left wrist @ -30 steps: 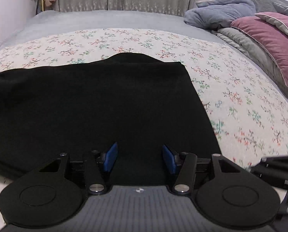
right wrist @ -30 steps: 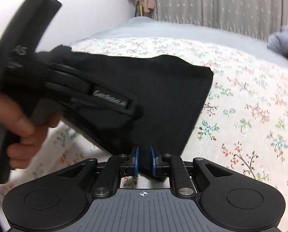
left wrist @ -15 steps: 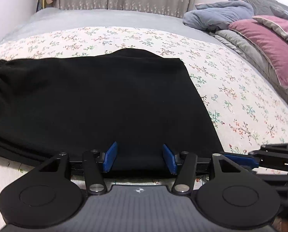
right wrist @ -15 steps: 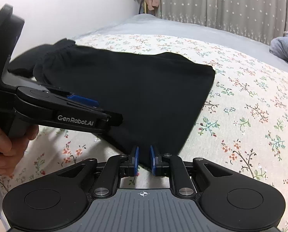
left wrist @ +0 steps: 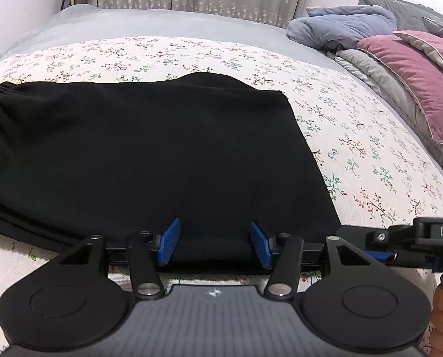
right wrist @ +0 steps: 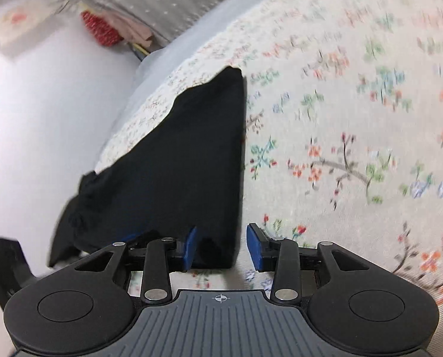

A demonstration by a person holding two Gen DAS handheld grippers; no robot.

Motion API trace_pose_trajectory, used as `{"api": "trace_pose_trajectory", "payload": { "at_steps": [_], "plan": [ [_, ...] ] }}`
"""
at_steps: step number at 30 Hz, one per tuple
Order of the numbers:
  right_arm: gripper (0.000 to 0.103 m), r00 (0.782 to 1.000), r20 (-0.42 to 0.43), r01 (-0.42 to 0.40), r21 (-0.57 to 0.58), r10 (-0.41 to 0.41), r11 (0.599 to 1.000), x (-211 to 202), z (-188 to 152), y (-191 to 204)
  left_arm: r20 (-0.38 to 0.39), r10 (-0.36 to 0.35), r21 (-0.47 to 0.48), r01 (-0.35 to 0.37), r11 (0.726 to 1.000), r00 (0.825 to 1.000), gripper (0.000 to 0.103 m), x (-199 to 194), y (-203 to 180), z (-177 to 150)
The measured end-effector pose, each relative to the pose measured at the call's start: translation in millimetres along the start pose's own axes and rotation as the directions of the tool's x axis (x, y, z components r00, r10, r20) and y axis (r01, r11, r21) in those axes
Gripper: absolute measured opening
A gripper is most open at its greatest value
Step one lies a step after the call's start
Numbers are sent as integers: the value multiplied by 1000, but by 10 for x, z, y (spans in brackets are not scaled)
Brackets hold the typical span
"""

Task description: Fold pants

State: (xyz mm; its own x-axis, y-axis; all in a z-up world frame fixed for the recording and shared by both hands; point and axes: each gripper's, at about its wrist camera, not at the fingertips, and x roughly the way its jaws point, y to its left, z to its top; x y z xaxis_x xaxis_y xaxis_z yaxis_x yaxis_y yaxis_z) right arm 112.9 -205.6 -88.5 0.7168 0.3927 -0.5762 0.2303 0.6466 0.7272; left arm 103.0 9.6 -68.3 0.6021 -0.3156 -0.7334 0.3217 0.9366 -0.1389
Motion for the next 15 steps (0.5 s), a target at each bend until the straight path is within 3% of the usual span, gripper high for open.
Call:
{"api": "trace_pose_trajectory", "payload": {
  "at_steps": [10,15],
  "plan": [
    [35,997,36,-74,109,71,991,97,-67,-135,-5,12,2,-12,1000,1000,68,9,-22,6],
    [35,996,61,-73,73,69,995,143,-100,-71,-9,11,-3,-11,1000,1000,68,2,-17,9]
  ]
}}
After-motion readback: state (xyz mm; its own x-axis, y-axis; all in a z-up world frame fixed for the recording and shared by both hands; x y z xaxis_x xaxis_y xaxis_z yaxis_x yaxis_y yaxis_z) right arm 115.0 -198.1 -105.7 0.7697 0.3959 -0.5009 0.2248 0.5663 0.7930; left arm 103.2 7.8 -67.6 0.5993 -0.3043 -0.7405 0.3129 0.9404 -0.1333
